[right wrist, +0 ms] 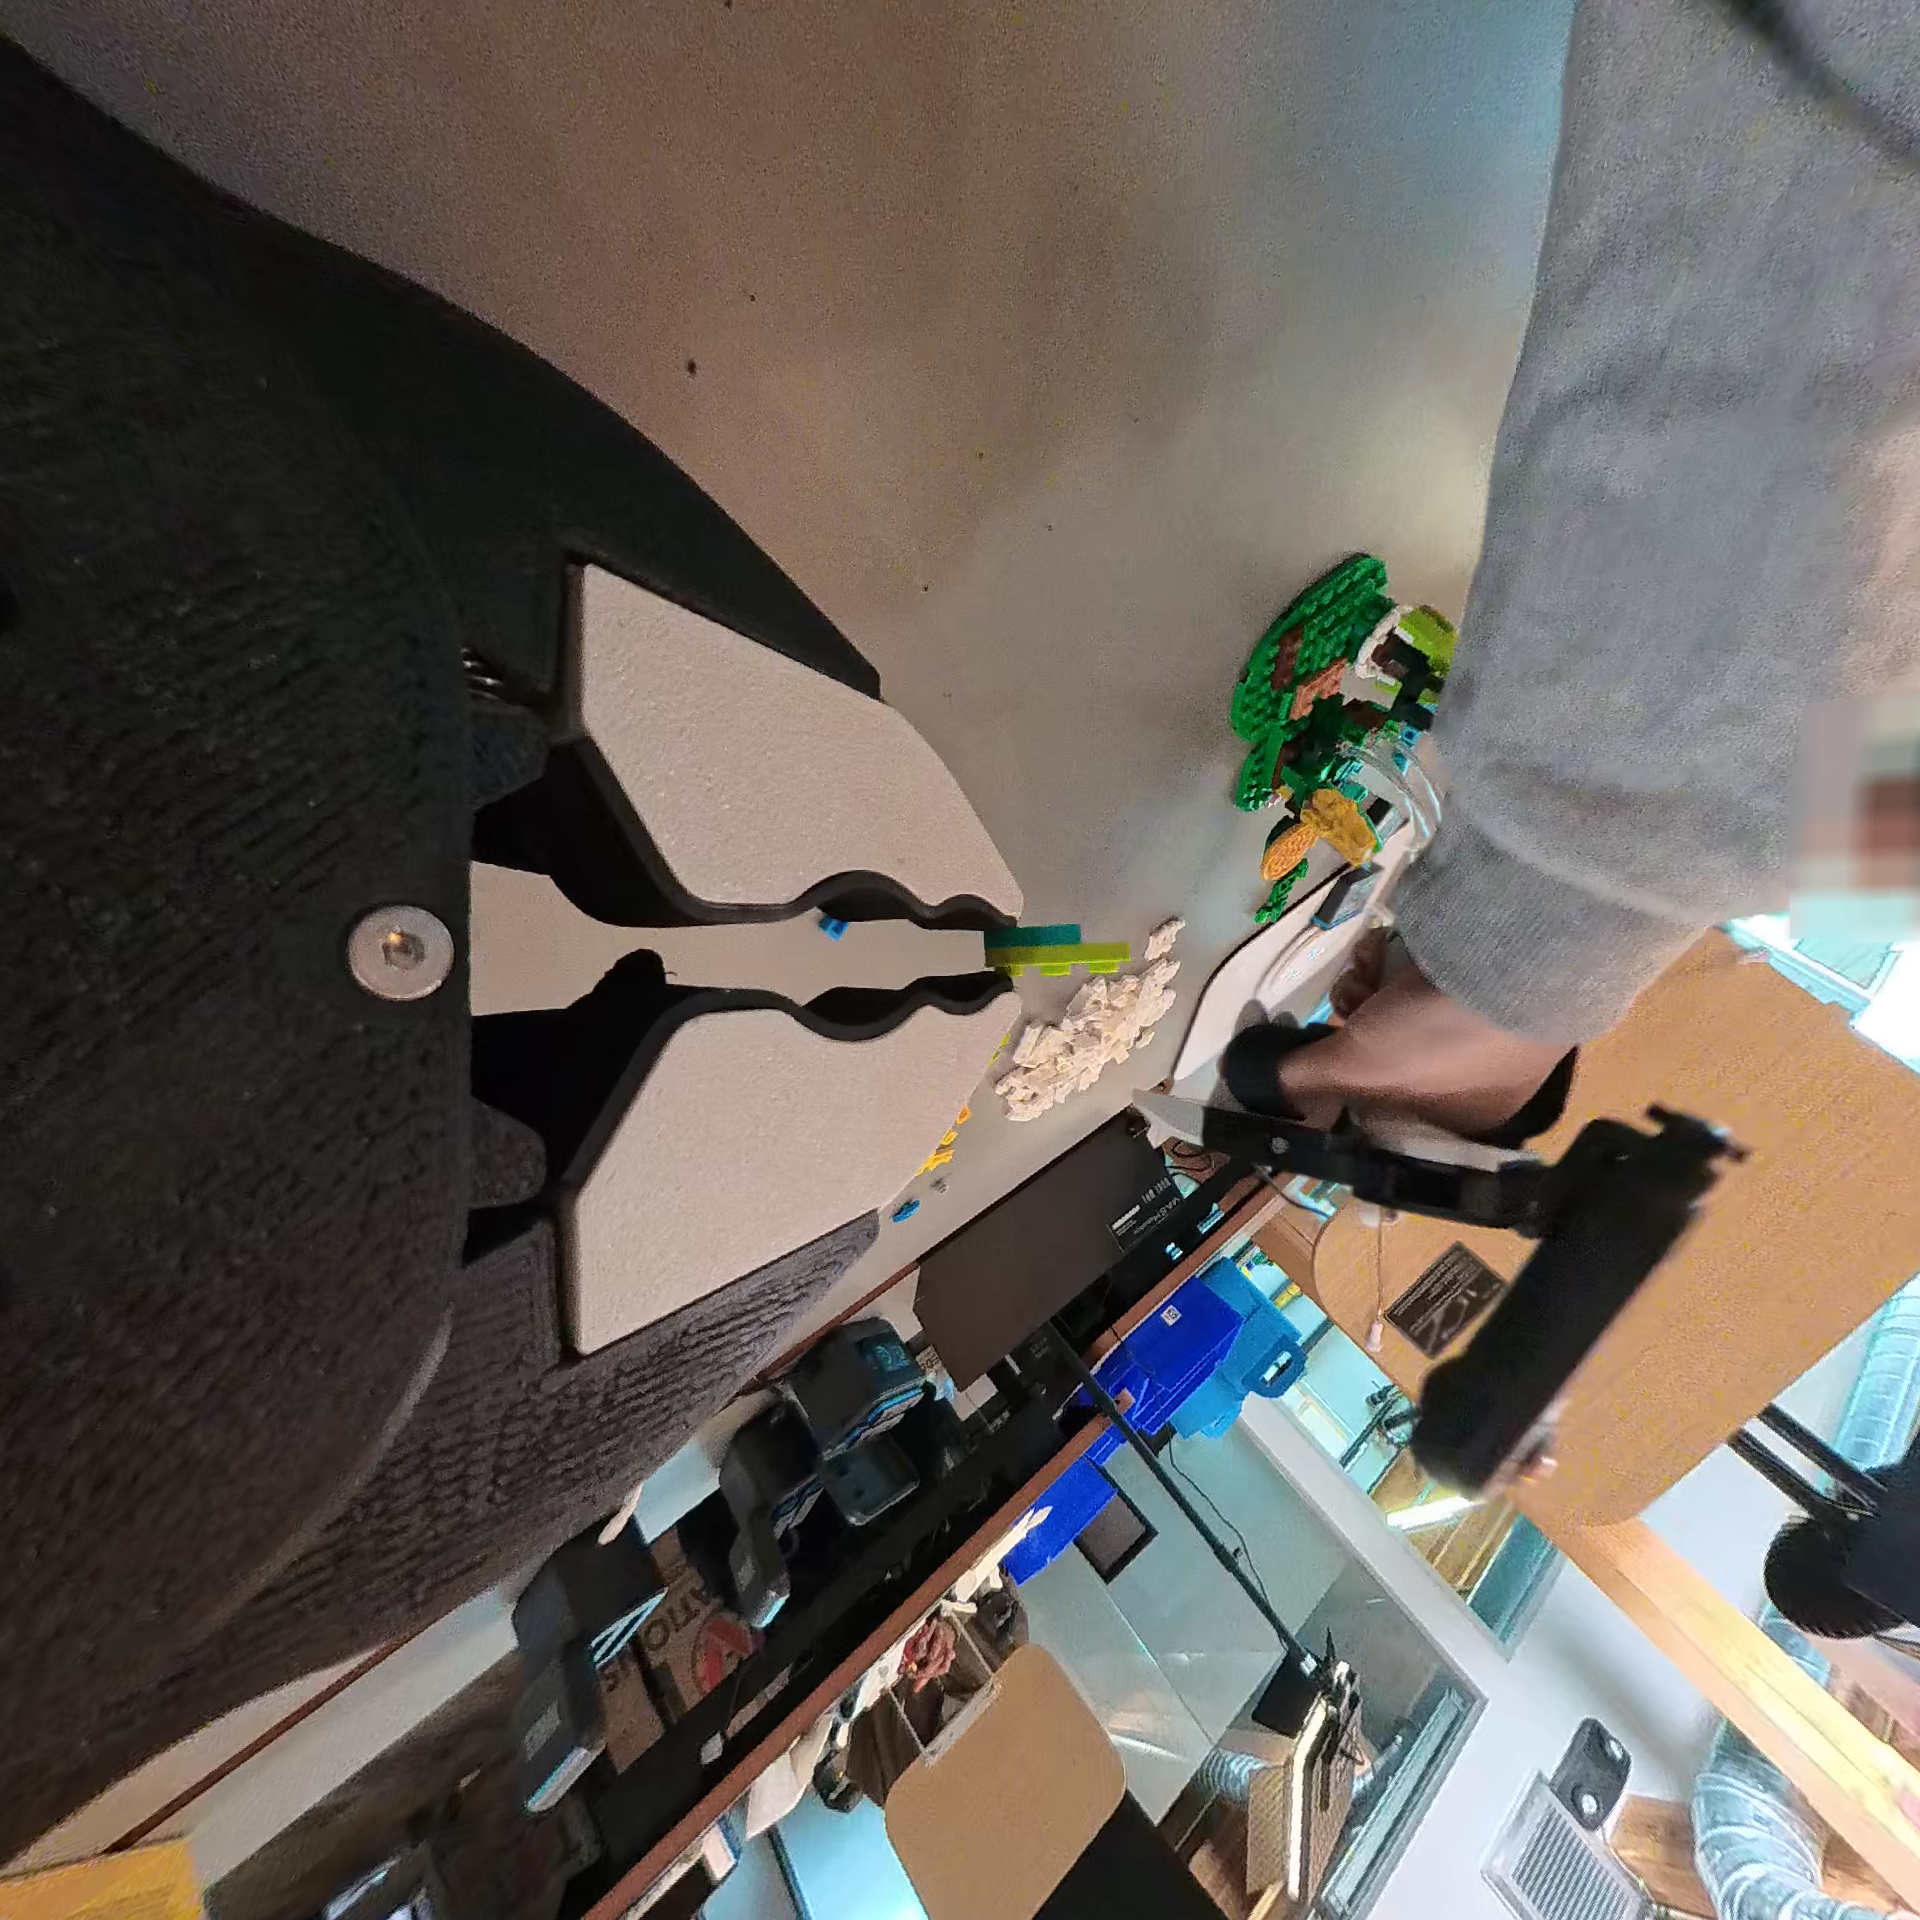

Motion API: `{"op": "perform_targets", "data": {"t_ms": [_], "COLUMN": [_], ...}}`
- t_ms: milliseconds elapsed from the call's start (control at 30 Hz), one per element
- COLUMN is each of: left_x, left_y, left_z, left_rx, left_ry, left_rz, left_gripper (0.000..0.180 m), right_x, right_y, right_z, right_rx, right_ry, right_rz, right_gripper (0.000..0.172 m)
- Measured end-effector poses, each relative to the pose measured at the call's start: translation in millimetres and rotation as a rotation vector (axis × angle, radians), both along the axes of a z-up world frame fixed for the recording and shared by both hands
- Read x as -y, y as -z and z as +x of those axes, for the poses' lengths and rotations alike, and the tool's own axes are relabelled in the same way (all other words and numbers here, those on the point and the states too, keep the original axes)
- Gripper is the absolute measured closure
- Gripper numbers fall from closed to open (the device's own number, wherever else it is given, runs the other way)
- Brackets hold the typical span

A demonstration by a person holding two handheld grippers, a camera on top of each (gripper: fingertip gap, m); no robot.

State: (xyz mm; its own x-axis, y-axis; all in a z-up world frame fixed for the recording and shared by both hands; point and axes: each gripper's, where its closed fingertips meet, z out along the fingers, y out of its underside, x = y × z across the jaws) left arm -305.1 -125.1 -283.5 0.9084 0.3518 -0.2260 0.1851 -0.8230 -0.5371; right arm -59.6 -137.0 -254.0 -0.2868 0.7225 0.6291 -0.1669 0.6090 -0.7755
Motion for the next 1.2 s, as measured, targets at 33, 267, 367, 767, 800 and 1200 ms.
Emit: {"op": "perform_targets", "data": {"t_ms": [33, 267, 367, 767, 800, 1200], "left_x": [0, 3, 3, 7, 7, -6], "left_y": [6, 18, 9, 6, 4, -68], "left_z": [-9, -35, -42, -38, -34, 231], "left_rx": [0.019, 0.168, 0.188, 0.274, 0.273, 0.404], "left_ry": [-0.026, -0.145, -0.189, -0.182, -0.168, 0.529], "left_rz": [-0.019, -0.015, 0.030, 0.022, 0.023, 0.680], "left_gripper": [0.162, 0.130, 0.126, 0.110, 0.110, 0.141], "right_x": [0, 1, 2, 4, 4, -25], "right_y": [1, 3, 4, 7, 6, -26], "right_z": [0, 0, 0, 0, 0, -2], "right_rx": [0.003, 0.015, 0.019, 0.015, 0.013, -0.063], "right_ry": [-0.001, -0.008, -0.011, -0.012, -0.009, 0.087], "right_rz": [0.006, 0.020, 0.023, 0.053, 0.051, -0.231], "right_gripper": [0.165, 0.165, 0.165, 0.165, 0.165, 0.166]}}
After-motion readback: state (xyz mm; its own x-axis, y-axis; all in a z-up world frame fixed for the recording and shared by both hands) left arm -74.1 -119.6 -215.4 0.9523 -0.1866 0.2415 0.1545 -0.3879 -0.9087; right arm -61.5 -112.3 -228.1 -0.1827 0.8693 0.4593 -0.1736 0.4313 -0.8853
